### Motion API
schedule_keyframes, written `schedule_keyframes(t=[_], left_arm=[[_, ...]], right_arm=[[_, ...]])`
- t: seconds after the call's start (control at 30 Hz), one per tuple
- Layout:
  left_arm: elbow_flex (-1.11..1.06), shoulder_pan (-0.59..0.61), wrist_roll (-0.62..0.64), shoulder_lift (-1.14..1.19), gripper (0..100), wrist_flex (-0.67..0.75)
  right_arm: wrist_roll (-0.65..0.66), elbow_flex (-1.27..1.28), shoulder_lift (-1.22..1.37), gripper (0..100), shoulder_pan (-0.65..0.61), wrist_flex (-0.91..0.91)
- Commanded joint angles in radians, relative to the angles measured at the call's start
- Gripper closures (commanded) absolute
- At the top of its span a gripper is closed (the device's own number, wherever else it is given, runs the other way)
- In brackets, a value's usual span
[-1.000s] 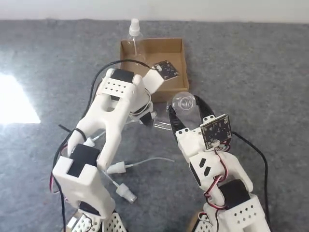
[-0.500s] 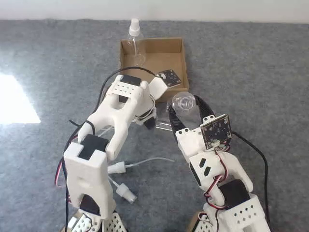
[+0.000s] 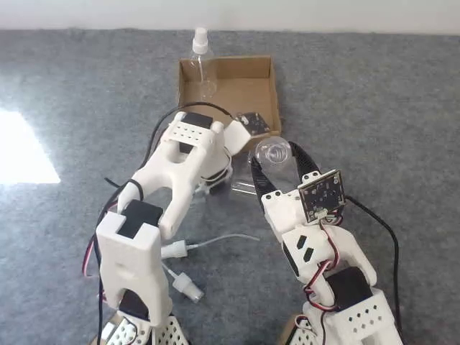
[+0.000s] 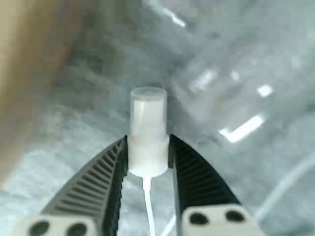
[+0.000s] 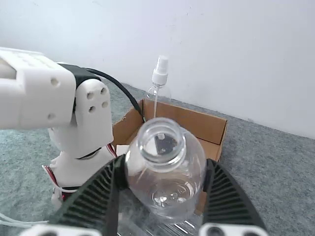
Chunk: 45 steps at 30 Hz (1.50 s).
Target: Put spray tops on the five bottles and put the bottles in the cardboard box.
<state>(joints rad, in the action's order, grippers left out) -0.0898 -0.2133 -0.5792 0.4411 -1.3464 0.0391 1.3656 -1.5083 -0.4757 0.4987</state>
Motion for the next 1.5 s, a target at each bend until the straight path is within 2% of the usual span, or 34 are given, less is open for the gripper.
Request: schedule_keyframes(t=[0.0, 0.2, 0.4, 0.7, 0.97, 1.23, 1.47], left_arm=[[0.013, -0.032, -0.006, -0.015, 98, -0.138], [0.013, -0.006, -0.003, -0.012, 96, -0.164], [0.01, 0.012, -0.003, -0.006, 82, -0.166], [0.013, -0.028, -0.006, 0.066, 82, -0.158], [0.139, -0.041, -0.003, 0.187, 98, -0.201], [0.14, -0.043, -0.002, 0.167, 99, -0.204], [0.131, -0.034, 0.012, 0.069, 99, -0.298]], right_arm=[[0.02, -0.064, -0.03, 89.8, 0.01, 0.005], [0.02, -0.063, -0.027, 89.8, 0.01, 0.005], [0.02, -0.063, -0.027, 89.8, 0.01, 0.005], [0.02, -0.063, -0.028, 89.8, 0.01, 0.005], [0.02, -0.063, -0.03, 89.8, 0.01, 0.005], [0.021, -0.063, -0.031, 89.8, 0.01, 0.005], [0.023, -0.063, -0.031, 89.8, 0.01, 0.005]])
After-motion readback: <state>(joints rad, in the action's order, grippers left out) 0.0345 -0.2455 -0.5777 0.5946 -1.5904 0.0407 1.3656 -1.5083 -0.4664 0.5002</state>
